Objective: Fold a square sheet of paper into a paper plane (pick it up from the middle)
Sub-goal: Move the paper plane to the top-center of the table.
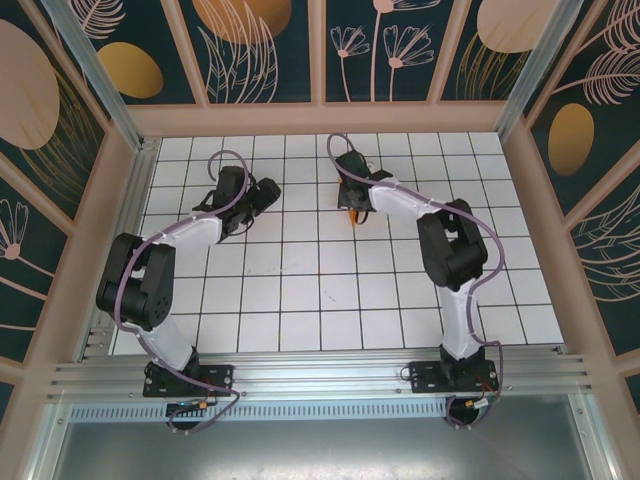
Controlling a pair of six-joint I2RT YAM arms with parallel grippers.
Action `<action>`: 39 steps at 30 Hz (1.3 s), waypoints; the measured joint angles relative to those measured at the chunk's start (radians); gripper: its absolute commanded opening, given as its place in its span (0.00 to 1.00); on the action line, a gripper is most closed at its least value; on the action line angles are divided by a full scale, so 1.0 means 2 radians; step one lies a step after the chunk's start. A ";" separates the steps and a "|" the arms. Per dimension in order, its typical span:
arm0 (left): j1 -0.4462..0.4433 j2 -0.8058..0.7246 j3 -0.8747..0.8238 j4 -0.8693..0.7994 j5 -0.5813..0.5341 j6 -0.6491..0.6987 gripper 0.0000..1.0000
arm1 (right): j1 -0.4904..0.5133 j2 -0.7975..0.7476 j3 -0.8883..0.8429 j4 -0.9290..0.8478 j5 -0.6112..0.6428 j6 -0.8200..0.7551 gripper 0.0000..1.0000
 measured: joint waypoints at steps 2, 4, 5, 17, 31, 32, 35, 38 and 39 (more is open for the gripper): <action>0.000 0.000 -0.003 -0.006 -0.003 0.000 0.81 | -0.006 0.026 0.026 -0.001 0.000 -0.008 0.03; -0.001 0.000 -0.005 -0.009 -0.005 0.000 0.81 | -0.009 0.045 0.038 -0.005 -0.001 -0.015 0.05; 0.000 0.000 -0.005 -0.010 -0.006 0.000 0.81 | -0.010 0.055 0.044 -0.009 -0.002 -0.016 0.06; 0.000 0.000 -0.005 -0.011 -0.007 0.002 0.81 | -0.011 0.070 0.057 -0.030 -0.004 -0.019 0.22; 0.000 0.000 -0.005 -0.015 -0.007 0.004 0.82 | -0.007 0.072 0.072 -0.041 -0.005 -0.027 0.12; 0.000 0.000 -0.005 -0.016 -0.007 0.005 0.82 | -0.006 0.074 0.077 -0.044 -0.004 -0.028 0.17; 0.000 0.000 -0.005 -0.019 -0.009 0.007 0.82 | -0.002 0.080 0.096 -0.053 0.000 -0.033 0.36; 0.000 0.000 -0.005 -0.026 -0.019 0.011 0.82 | 0.001 0.081 0.111 -0.062 0.005 -0.037 0.56; 0.000 0.000 -0.004 -0.030 -0.023 0.011 0.83 | 0.002 0.081 0.114 -0.062 0.006 -0.039 0.61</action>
